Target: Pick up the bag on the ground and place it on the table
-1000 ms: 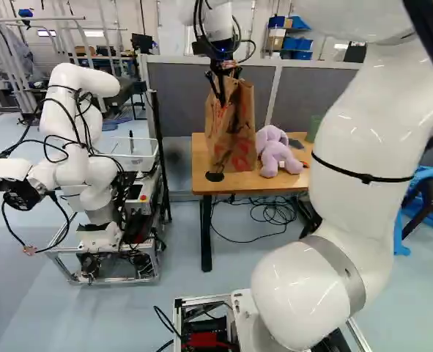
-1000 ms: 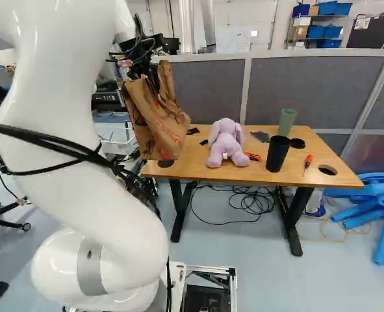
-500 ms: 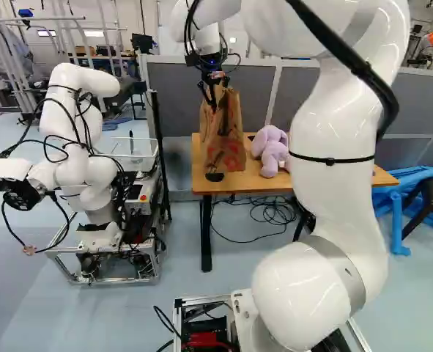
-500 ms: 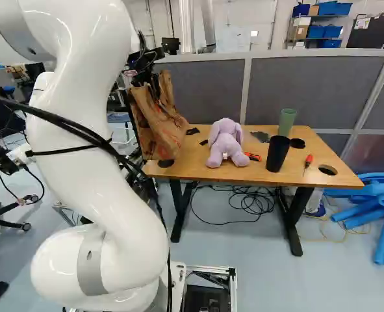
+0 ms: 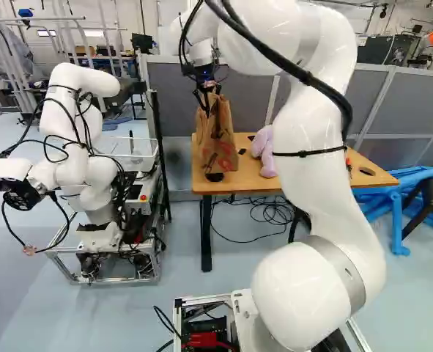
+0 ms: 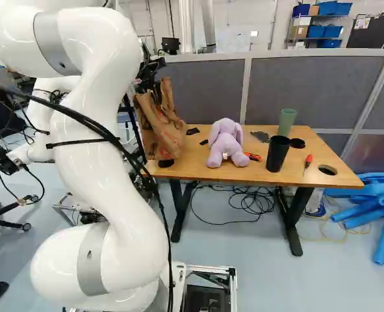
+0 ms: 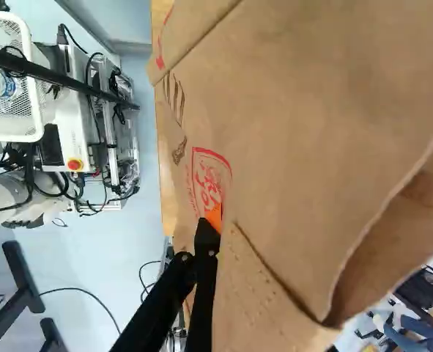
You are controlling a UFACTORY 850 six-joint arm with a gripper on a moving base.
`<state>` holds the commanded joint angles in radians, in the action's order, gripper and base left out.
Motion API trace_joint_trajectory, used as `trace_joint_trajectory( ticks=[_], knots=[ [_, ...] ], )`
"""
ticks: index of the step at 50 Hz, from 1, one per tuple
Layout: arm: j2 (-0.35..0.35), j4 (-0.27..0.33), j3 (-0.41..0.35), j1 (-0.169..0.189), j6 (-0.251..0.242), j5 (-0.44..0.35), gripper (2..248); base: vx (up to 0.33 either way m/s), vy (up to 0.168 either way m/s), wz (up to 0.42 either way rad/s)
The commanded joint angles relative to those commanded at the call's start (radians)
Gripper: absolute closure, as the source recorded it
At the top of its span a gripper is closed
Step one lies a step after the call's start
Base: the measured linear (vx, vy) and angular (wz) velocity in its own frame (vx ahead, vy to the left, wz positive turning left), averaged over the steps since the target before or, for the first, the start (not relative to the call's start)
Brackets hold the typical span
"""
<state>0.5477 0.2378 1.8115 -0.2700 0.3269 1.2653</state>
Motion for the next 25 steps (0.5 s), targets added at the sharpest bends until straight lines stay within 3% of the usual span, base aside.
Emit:
trace_joint_trajectory(
  ticks=[25],
  knots=[
    [0.167,0.0,0.166,0.005,0.0,0.0,229,0.0,0.0,0.0]
  ],
)
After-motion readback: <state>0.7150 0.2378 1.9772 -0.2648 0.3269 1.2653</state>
